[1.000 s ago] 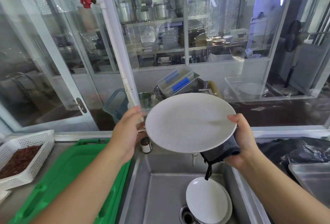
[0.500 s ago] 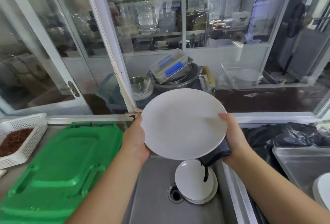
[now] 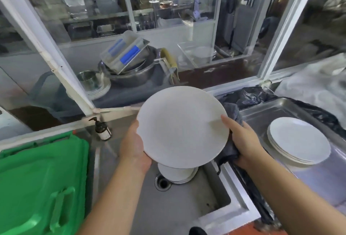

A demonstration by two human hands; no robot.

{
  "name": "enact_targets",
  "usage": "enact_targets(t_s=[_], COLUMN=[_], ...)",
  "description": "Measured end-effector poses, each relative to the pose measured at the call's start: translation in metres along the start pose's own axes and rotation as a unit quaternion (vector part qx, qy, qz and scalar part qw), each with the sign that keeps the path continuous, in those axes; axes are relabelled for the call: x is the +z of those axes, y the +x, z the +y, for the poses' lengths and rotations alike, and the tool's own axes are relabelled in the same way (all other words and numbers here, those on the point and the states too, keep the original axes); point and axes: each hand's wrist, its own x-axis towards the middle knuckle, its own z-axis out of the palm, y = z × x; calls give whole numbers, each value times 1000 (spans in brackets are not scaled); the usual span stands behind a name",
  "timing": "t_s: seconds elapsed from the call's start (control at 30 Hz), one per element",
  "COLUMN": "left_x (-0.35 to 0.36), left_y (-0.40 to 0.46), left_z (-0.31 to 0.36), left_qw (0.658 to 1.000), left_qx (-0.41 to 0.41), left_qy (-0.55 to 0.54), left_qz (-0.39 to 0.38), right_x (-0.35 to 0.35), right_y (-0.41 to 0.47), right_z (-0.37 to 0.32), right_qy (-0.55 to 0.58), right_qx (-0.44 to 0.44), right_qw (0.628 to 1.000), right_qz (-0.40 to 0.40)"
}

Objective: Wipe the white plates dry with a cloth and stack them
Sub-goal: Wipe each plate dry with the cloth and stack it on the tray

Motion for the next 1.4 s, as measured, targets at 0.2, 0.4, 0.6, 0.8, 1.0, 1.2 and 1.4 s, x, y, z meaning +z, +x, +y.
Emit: enact_targets(t_s=[0.2, 0.4, 0.6, 0.8, 1.0, 1.2, 1.4], left_x=[19, 60, 121, 216, 310, 365, 384], left_y=[5, -7, -38, -79, -127, -145, -114], left_z=[-32, -86, -150, -221, -300, -353, -377], left_qw=[992, 971, 941, 924, 930, 935, 946], left_qx=[-53, -115, -142, -182, -159, -215, -218], left_qy=[40, 114, 169, 158, 183, 135, 135], left_qz=[-109, -178, -257, -296, -277, -247, -197], right_x=[-50, -131, -218, -330, -451, -532, -558], right_y=[-32, -67, -96, -98, -91, -69, -18], right_z=[7, 22, 23, -12, -54, -79, -87], right_qy=[31, 56, 98, 153, 163, 158, 115], right_qx=[-3, -23, -34, -61, -50, -21, 15], right_qw=[992, 975, 953, 934, 932, 939, 953], right_qz=[126, 213, 283, 318, 319, 304, 279])
